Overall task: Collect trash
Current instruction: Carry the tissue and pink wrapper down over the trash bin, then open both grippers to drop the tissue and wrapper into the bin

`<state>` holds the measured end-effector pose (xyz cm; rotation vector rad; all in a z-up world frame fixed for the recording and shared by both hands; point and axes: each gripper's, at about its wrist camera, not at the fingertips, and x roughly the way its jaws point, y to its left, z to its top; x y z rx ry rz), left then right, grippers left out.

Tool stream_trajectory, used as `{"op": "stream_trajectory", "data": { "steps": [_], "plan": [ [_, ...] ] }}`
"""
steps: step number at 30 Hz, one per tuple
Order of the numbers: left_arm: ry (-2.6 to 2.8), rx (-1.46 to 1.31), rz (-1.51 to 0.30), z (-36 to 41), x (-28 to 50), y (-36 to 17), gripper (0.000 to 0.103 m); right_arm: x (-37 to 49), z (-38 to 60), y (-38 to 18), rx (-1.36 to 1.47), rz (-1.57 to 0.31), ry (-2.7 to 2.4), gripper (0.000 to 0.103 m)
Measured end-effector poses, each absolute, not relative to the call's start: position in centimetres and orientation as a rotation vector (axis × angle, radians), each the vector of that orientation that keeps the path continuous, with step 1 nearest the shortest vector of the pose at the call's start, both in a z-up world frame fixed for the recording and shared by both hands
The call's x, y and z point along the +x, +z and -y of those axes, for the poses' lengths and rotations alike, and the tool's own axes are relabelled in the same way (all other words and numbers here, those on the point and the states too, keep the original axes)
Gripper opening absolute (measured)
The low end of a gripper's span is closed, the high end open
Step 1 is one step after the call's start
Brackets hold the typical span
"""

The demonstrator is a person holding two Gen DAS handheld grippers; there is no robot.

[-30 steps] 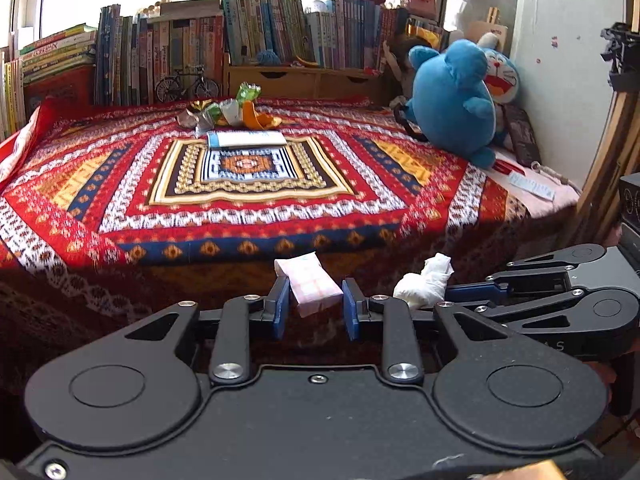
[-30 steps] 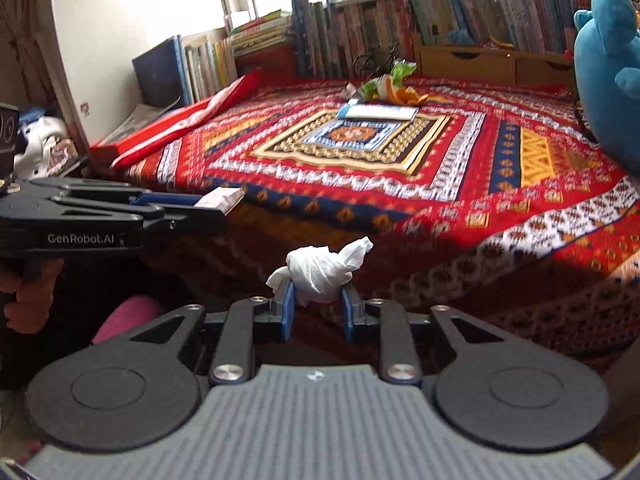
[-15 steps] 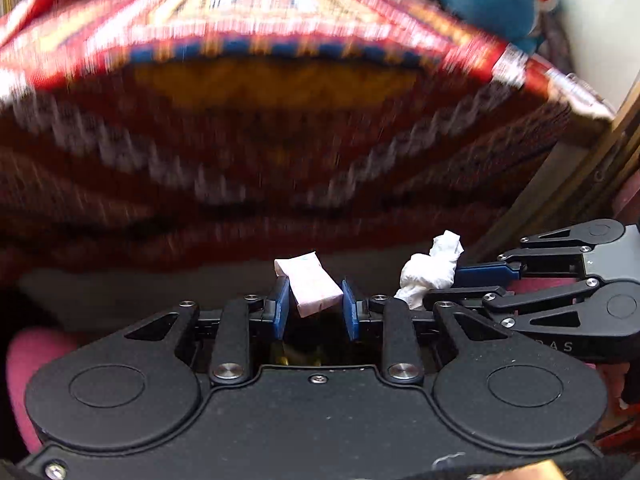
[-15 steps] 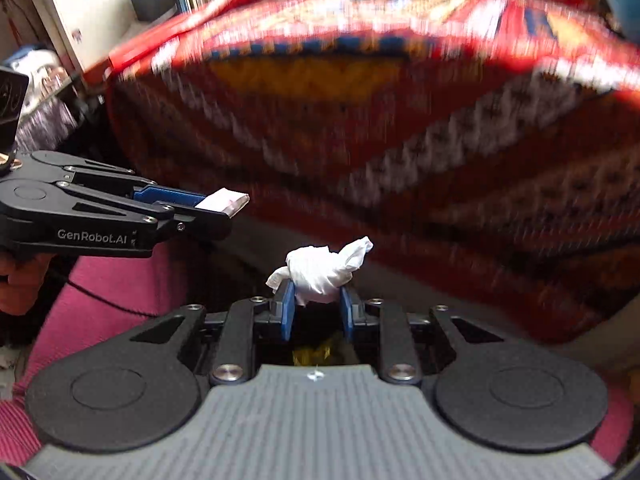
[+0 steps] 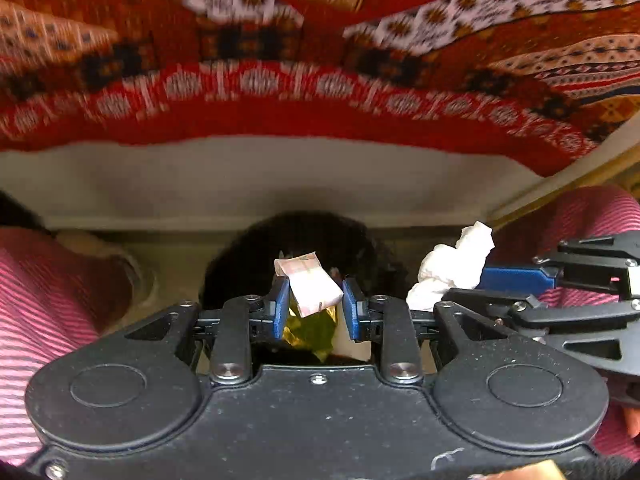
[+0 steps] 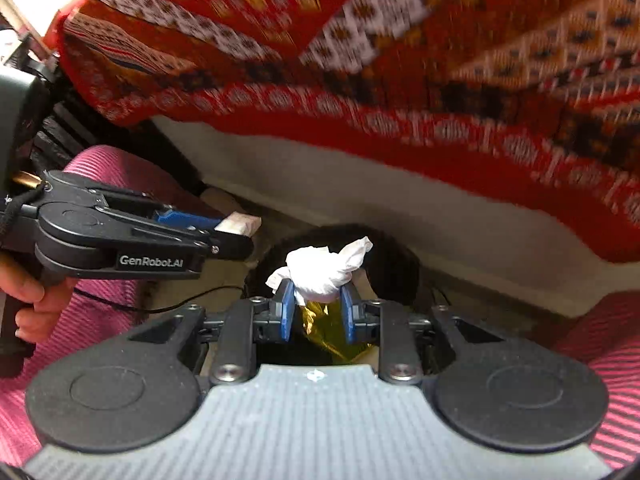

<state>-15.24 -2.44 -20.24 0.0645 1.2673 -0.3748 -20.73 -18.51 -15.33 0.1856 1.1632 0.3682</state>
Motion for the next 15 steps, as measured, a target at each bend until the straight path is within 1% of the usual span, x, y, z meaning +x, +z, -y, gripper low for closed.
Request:
{"op": "stream_trajectory", "data": {
  "steps": [6, 13, 14, 15],
  "plan": [
    [-0.366, 0.081, -1.296, 2.3, -15.0, -22.0, 0.026, -20.0, 18.3, -16.8, 0.211, -1.203, 0.366, 0.032],
    [-0.363, 0.072, -1.307, 2.4, -14.8, -22.7, 0.027, -19.3, 18.1, -17.3, 0.212, -1.225, 0.370, 0.034],
    [-0.362, 0.073, -1.307, 2.5, -14.8, -22.7, 0.027, -19.2, 18.1, -17.3, 0.211, -1.224, 0.372, 0.035],
    [-0.362, 0.073, -1.307, 2.5, -14.8, -22.7, 0.027, -19.2, 18.1, -17.2, 0.209, -1.223, 0.373, 0.039]
  ]
}}
